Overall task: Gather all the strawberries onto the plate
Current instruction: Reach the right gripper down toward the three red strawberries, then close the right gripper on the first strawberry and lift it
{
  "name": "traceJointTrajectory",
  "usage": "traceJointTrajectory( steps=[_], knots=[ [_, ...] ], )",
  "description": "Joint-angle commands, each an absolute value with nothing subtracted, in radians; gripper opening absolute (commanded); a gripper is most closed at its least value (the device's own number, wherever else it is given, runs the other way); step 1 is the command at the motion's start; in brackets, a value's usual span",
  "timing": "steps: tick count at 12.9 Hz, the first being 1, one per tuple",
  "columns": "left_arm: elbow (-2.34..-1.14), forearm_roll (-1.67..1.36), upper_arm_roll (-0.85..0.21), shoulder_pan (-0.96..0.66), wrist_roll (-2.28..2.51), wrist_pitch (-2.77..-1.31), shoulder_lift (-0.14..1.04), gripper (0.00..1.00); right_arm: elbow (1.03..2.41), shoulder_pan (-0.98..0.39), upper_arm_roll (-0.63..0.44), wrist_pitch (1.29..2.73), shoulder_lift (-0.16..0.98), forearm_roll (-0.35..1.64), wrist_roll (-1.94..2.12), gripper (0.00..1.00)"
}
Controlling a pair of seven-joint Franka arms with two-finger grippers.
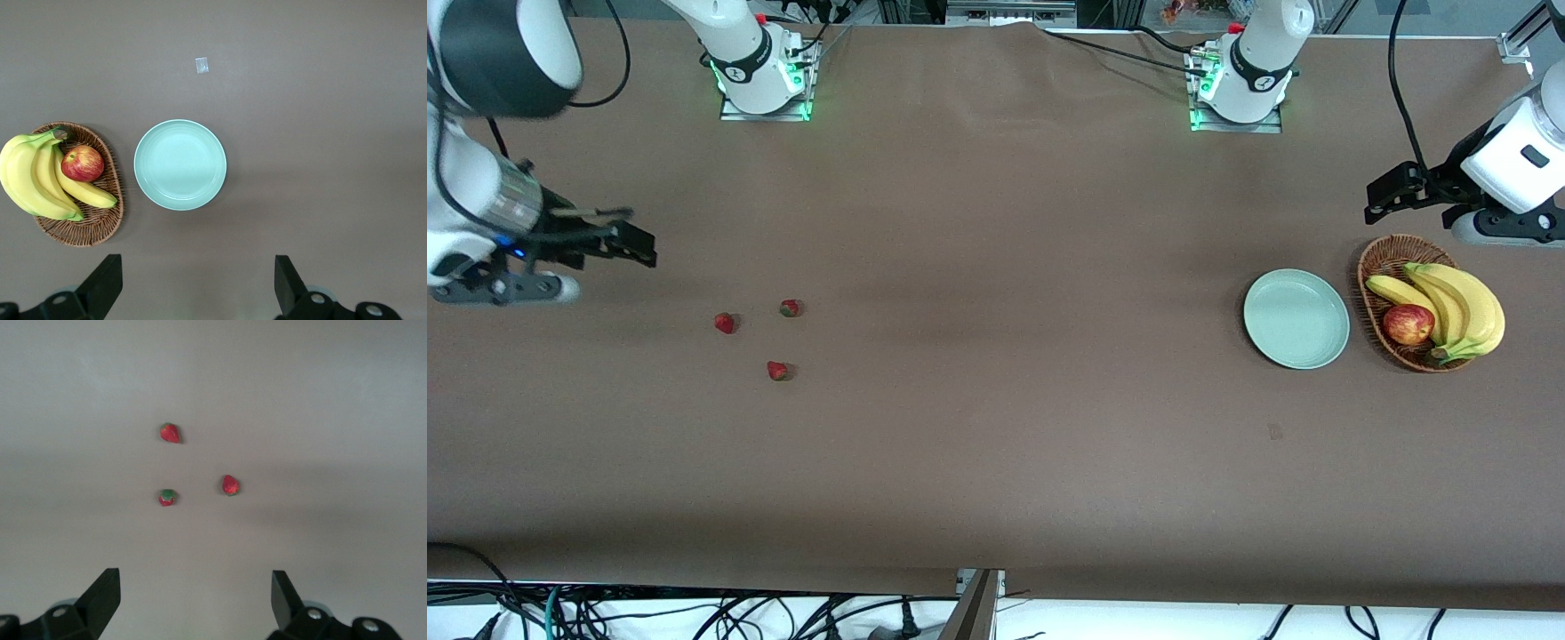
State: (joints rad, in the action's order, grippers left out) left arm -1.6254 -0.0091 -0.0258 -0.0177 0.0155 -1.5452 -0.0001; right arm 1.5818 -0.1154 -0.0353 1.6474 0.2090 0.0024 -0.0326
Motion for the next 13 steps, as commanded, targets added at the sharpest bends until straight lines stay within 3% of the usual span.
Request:
traceJointTrajectory(
  steps=[1,4,11,13],
  knots=[
    [-1.624,0.002,-0.031,-0.014,0.005,-1.543,0.002,1.00,1.572,-0.114,-0.028,1.655,0.253,-0.006,-0.017,1.00],
    [-1.626,0.002,-0.031,-0.014,0.005,-1.543,0.005,1.00,1.635,-0.123,-0.025,1.704,0.314,-0.002,0.001,1.00],
    [-1.628,0.002,-0.031,-0.014,0.003,-1.543,0.006,1.00,2.044,-0.114,-0.031,2.322,0.362,0.006,0.136,1.00],
    [-1.629,0.002,-0.031,-0.014,0.003,-1.543,0.006,1.00,2.051,-0.097,-0.032,2.355,0.402,0.006,0.169,1.00]
  ],
)
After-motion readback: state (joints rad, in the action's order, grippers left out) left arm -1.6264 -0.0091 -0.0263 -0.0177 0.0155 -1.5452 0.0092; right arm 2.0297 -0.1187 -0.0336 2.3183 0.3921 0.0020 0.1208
